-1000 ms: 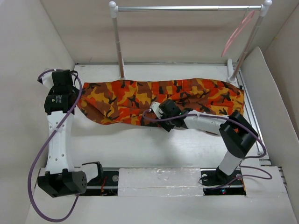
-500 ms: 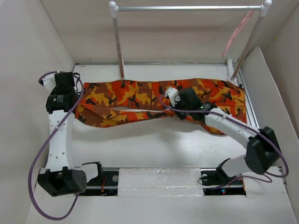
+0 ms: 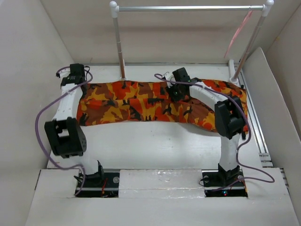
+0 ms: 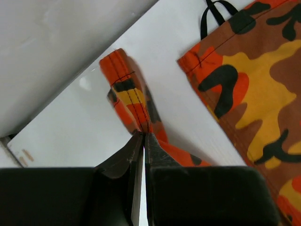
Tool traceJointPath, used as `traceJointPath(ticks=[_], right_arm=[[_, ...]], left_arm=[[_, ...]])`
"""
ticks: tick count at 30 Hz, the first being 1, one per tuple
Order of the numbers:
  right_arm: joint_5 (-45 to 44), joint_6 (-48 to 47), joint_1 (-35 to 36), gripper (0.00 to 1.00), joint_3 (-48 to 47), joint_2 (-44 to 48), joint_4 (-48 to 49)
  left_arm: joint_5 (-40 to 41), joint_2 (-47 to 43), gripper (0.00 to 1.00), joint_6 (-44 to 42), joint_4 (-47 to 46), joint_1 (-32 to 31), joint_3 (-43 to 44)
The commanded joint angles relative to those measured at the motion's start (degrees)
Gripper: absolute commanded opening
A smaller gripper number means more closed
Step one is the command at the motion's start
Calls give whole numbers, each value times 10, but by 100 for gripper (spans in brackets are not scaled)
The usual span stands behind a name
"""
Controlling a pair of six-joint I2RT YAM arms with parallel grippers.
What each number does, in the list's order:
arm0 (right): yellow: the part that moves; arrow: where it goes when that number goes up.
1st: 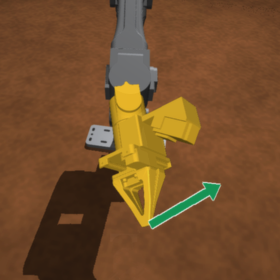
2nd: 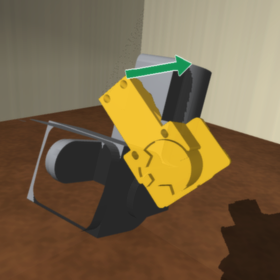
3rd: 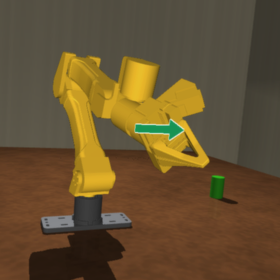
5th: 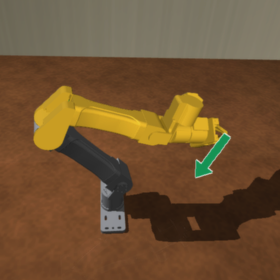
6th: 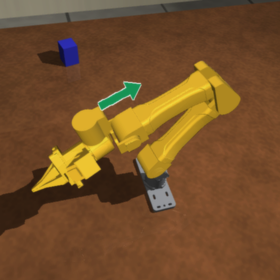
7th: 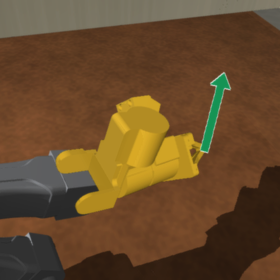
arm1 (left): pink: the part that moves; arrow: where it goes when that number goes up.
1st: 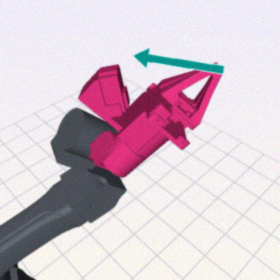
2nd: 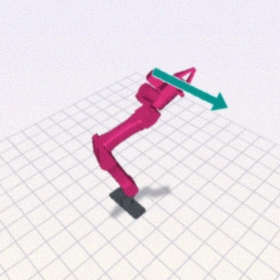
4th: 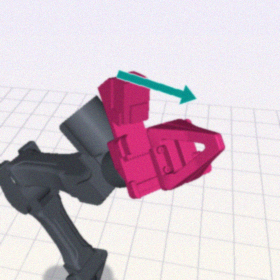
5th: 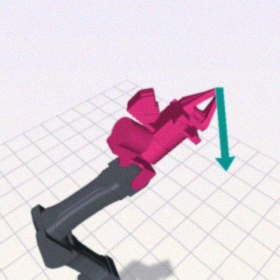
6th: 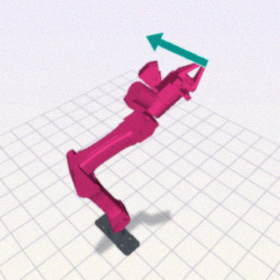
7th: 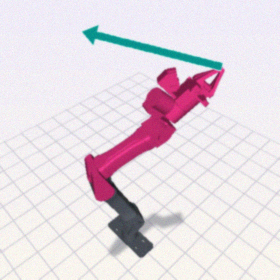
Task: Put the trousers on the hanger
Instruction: Flatten out the trousers at the center of the board.
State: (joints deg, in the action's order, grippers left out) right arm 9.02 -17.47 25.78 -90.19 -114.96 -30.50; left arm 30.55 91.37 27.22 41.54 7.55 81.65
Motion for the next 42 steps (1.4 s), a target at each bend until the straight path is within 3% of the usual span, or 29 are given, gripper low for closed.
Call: traceJointPath(ticks=[1,2,3,6,8,11,15,19,20,21,24,25,33,42], right_arm=[[-77,27,1,49,-89,4,-18],[-79,27,7,49,-89,9,-18],[-69,28,7,68,-83,18,-18],[-66,33,32,73,-12,86,-14],[-71,44,60,72,73,170,14],[-82,74,94,68,181,282,43],[-58,116,139,0,293,396,86],[-27,127,170,1,343,458,88],[-28,126,179,9,345,467,82],[-27,119,179,29,347,484,78],[-30,107,179,48,357,502,52],[-31,104,179,50,361,512,38],[-29,118,174,51,410,584,19],[-20,147,174,51,433,603,11]], left_arm=[[26,46,0,-14,-15,5,75],[22,55,0,-15,-15,5,85],[14,63,26,-18,-17,5,94],[-15,77,82,-15,-3,11,119],[-40,36,90,-1,-17,11,86],[-54,-68,84,52,-50,11,-15],[-108,-211,62,110,-114,11,-192],[-137,-239,63,160,-121,30,-279],[-145,-223,63,165,-118,40,-291],[-153,-212,63,167,-124,63,-296],[-197,-171,63,167,-153,119,-312],[-205,-164,63,165,-163,131,-315],[-208,-64,60,146,-207,211,-309],[-221,20,61,151,-247,211,-264]])
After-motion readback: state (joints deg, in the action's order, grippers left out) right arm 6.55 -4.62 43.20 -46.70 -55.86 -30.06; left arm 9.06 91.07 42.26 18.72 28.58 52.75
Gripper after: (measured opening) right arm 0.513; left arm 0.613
